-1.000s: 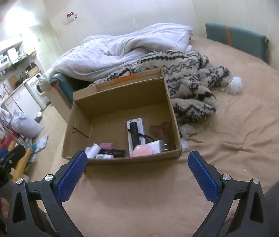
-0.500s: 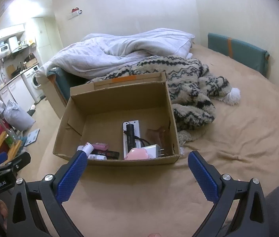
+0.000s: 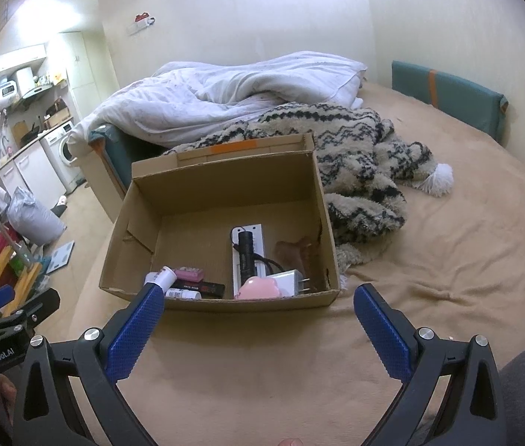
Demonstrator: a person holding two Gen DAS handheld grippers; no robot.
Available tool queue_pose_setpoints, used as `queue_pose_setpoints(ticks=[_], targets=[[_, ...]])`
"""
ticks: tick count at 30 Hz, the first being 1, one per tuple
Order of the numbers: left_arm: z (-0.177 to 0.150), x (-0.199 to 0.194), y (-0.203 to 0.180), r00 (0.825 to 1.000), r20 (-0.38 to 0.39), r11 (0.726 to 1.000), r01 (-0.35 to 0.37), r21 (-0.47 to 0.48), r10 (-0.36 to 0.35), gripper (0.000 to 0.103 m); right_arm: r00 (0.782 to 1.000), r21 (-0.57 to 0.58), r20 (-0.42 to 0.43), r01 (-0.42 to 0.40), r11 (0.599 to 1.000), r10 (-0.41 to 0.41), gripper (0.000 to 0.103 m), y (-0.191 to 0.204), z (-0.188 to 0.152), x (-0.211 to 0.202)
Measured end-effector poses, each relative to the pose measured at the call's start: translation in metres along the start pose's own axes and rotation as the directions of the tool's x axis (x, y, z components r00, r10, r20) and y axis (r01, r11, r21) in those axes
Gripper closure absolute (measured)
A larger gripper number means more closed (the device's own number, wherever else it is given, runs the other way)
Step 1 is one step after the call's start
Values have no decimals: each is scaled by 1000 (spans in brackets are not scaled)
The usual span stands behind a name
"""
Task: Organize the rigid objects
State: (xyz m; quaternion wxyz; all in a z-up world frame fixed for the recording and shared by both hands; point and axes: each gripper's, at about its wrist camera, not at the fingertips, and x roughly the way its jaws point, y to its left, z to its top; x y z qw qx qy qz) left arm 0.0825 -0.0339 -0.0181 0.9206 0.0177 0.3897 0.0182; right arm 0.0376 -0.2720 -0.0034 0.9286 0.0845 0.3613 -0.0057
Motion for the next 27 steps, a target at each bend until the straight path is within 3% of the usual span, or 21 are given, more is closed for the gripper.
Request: queue_pose_setpoints(ticks=[27], targets=[[-1,0,-2,1000,0,1000,27,7,-27,1,999,2,-24,-33,999,33,0,2,-1,4]])
